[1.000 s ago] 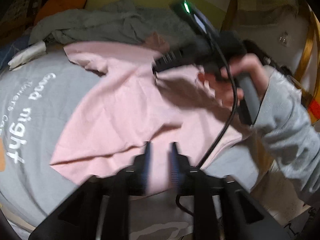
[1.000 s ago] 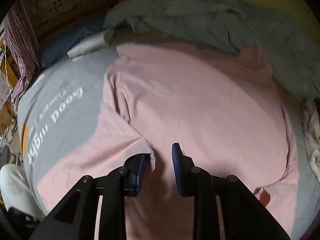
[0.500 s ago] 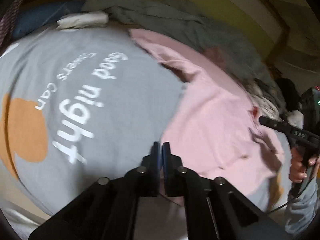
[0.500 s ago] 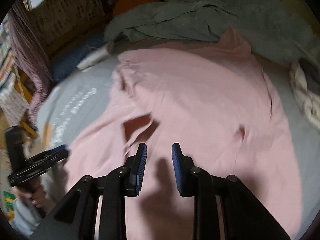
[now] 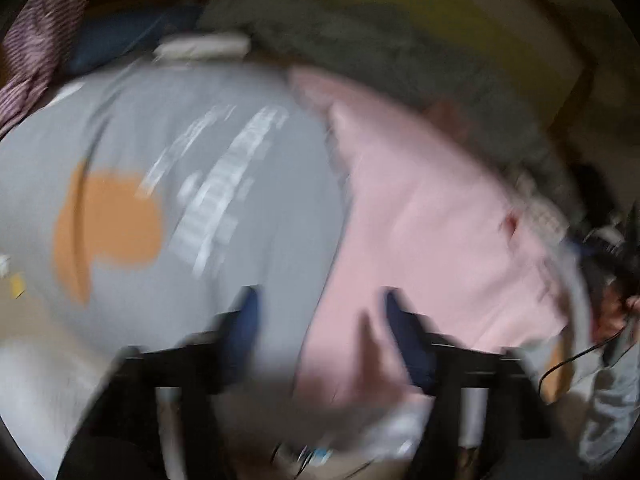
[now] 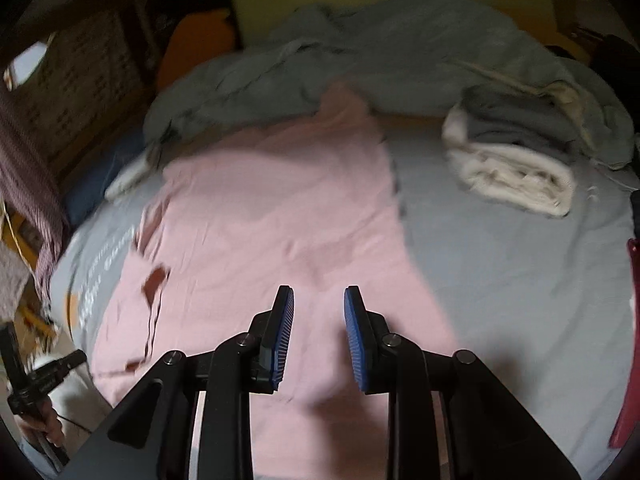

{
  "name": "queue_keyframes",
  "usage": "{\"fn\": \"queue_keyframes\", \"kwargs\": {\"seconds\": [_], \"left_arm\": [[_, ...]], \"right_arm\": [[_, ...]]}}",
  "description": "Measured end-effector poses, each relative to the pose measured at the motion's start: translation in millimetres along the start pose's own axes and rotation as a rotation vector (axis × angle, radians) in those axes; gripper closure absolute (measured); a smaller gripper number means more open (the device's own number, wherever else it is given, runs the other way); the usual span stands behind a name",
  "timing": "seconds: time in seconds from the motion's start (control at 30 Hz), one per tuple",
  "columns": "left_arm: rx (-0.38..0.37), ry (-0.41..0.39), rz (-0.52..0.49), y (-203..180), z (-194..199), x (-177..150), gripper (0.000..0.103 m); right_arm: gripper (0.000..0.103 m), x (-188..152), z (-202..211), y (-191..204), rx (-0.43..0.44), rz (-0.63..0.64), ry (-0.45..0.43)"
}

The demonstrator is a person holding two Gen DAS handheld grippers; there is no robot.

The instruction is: Fold small clothes

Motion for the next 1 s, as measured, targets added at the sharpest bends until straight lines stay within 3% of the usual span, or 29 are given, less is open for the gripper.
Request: {"fn": "queue_keyframes", "kwargs": {"seconds": [0.07, 0.17, 0.3, 0.4, 0.5, 0.53, 0.57, 0.6, 0.63, 0.67, 0.87, 1.0], "left_arm": [[-0.006, 0.011, -0.035, -6.7, -16.0, 35.0, 0.037], [-0.039, 0.067, -0.056, -12.3, -57.5, 89.3, 0.035], [-0.052, 0.232, 0.002, -5.1, -135.4, 130.3, 0.035], [0.006, 0.271, -0.005, 1.5, -176.4, 146.8, 0.036], [-0.024, 0.266, 0.052, 5.2, -201.0, 161.8, 0.040], [-0.030, 0.247, 0.059, 5.9, -204.4, 168.2, 0.059], [-0.016, 0.240, 0.050, 5.6, -208.2, 174.6, 0.090], [0.015, 0.240, 0.044, 10.2, -212.6, 179.1, 0.097], [0.013, 0.245, 0.053, 13.7, -216.1, 183.7, 0.099], [0.018, 0.238, 0.056, 13.3, -219.5, 186.1, 0.099], [0.095, 0.218, -0.066, 9.1, -249.1, 215.5, 0.099], [0.107, 0.213, -0.078, 9.6, -274.9, 243.3, 0.099]], "right_arm": [[0.050, 22.5, -1.6, -13.7, 0.008, -0.003, 0.002], [0.049, 48.8, -11.5, -26.3, 0.035, -0.014, 0.034], [0.047, 78.0, -60.5, -46.8, 0.088, -0.120, 0.166], [0.047, 90.4, -106.9, -53.4, 0.077, -0.140, 0.232], [0.047, 103.5, -156.0, -59.1, 0.016, -0.108, 0.264], [0.047, 106.6, -166.8, -60.8, 0.000, -0.101, 0.268], [0.047, 109.8, -186.0, -62.7, -0.012, -0.093, 0.284], [0.048, 110.7, -199.6, -63.7, -0.010, -0.097, 0.301], [0.065, 110.1, -208.2, -64.6, -0.008, -0.102, 0.313], [0.101, 107.9, -217.7, -65.5, -0.010, -0.100, 0.325], [0.101, 113.9, -227.7, -77.5, -0.080, -0.113, 0.242], [0.102, 122.2, -234.9, -84.8, -0.113, -0.141, 0.237]]}}
Point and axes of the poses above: each gripper's, at about its wrist camera, not at the fingertips, and z roughly against the way its jaws point, y to its left, x to its top, the point moved 8 cm from there along -z, roughly the way its jaws point, and after that the axes turned 1 degree about -y, right-handed, at the moved point
